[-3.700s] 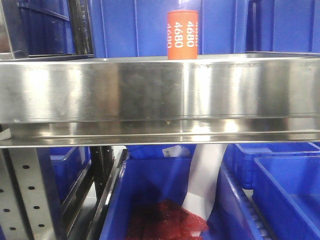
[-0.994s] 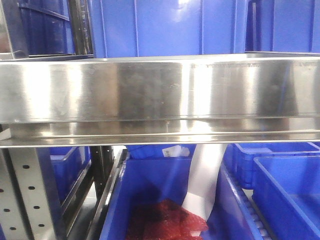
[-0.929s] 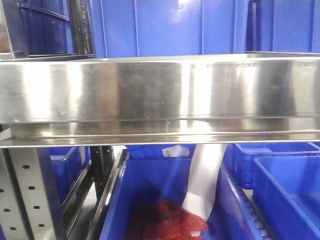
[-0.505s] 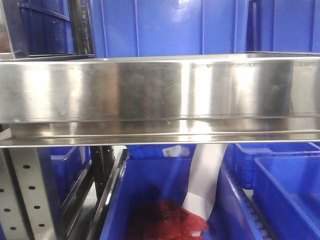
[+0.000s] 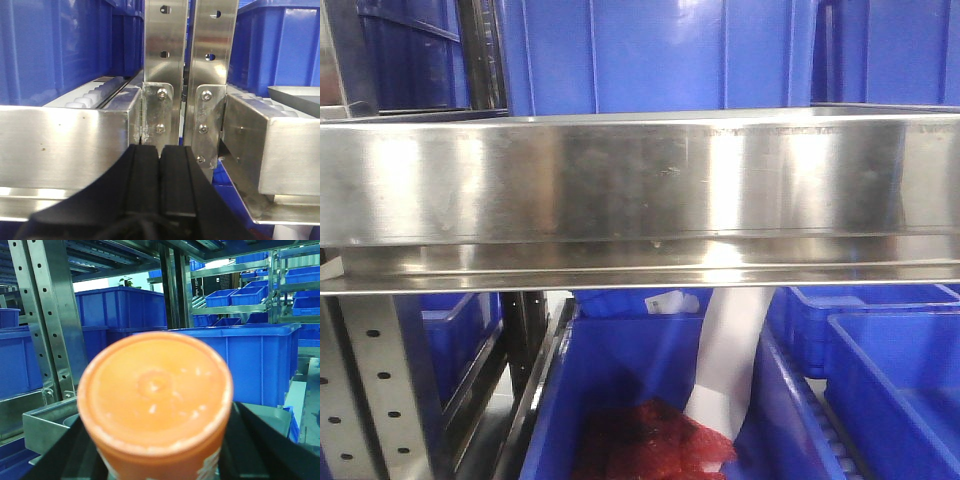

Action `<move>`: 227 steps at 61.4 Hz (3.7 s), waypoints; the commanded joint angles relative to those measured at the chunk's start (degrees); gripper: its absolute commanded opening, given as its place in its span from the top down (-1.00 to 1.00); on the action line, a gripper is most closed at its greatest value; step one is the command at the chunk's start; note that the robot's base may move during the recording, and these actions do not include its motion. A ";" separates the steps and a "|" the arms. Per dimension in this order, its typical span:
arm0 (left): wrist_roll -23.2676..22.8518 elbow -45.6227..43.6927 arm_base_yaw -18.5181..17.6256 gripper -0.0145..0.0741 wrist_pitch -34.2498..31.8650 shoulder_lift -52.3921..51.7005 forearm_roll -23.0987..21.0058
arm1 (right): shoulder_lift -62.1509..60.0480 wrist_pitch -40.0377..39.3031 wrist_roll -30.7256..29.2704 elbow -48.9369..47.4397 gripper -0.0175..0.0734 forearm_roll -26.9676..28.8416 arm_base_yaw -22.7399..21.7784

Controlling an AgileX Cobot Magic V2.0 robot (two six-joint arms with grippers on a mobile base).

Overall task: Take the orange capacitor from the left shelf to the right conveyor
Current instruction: 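Lift the orange cylinder up and back off the shelf with the right gripper, then turn the base away from the shelf holding the cylinder in the right gripper, then drive the base across the floor to the red-framed conveyor table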

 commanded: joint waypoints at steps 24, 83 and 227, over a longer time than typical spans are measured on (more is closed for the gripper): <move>-0.42 1.24 0.02 0.96 -5.34 -0.64 -0.13 | 0.56 -5.07 -0.19 -1.53 0.51 0.00 0.05; -0.42 1.24 0.02 0.96 -5.34 -0.64 -0.13 | 0.56 -5.07 -0.19 -1.53 0.51 0.00 0.05; -0.42 1.24 0.02 0.96 -5.34 -0.64 -0.13 | 0.57 -5.07 -0.19 -1.53 0.51 0.00 -0.01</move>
